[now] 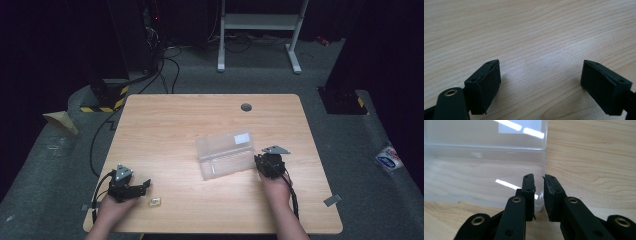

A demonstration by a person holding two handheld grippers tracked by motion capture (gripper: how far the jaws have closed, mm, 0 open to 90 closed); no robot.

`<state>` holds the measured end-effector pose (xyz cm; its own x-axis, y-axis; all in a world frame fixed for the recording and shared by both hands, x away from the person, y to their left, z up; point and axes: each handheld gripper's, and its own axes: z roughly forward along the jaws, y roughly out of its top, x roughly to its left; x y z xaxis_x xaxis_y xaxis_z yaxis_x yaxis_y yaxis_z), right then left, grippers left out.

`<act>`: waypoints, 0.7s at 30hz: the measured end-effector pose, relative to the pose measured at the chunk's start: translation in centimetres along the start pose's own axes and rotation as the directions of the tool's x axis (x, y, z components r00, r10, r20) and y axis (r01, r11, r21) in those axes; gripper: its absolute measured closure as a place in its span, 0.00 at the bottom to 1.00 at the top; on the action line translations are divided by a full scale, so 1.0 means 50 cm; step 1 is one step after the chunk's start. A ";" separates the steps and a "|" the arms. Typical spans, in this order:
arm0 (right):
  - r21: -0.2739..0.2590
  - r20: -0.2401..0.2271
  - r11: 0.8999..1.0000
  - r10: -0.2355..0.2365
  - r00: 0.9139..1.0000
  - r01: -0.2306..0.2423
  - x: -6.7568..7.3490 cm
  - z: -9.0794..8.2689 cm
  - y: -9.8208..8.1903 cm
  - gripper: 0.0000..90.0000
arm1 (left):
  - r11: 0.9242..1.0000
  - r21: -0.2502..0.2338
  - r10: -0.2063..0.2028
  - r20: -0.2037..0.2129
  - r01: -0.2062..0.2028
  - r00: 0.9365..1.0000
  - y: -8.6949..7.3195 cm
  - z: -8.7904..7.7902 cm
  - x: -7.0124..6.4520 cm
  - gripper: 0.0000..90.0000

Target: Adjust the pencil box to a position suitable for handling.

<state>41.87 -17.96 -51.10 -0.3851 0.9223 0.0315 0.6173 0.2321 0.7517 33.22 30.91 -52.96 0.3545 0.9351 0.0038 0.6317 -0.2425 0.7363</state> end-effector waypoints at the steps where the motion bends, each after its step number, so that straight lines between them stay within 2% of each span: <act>1: 0.000 0.000 1.000 0.000 1.000 0.000 0.000 0.000 0.000 0.87 | 1.000 0.000 0.000 0.000 0.000 1.000 0.000 0.000 0.000 0.19; 5: -0.016 -0.002 1.000 -0.015 1.000 0.015 0.009 -0.015 -0.009 0.86 | 1.000 0.000 0.002 0.000 -0.002 1.000 0.000 0.000 0.000 0.19; 11: 0.004 -0.004 1.000 -0.008 1.000 0.008 0.008 -0.010 -0.011 0.88 | 1.000 0.000 0.000 -0.001 0.000 1.000 0.000 0.000 0.000 0.19; 14: 0.007 -0.008 1.000 -0.022 1.000 0.023 0.016 -0.006 -0.013 0.90 | 1.000 0.000 0.000 -0.001 0.000 1.000 0.000 0.000 0.000 0.19; 21: 0.003 -0.017 1.000 -0.018 1.000 0.018 0.031 -0.007 -0.016 0.89 | 1.000 0.000 0.000 -0.001 0.000 1.000 0.000 0.000 0.000 0.19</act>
<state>40.53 -16.83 -51.43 -0.4080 0.9125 0.0292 0.6123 0.2498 0.7501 33.22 30.90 -52.96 0.3539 0.9353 0.0045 0.6317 -0.2426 0.7363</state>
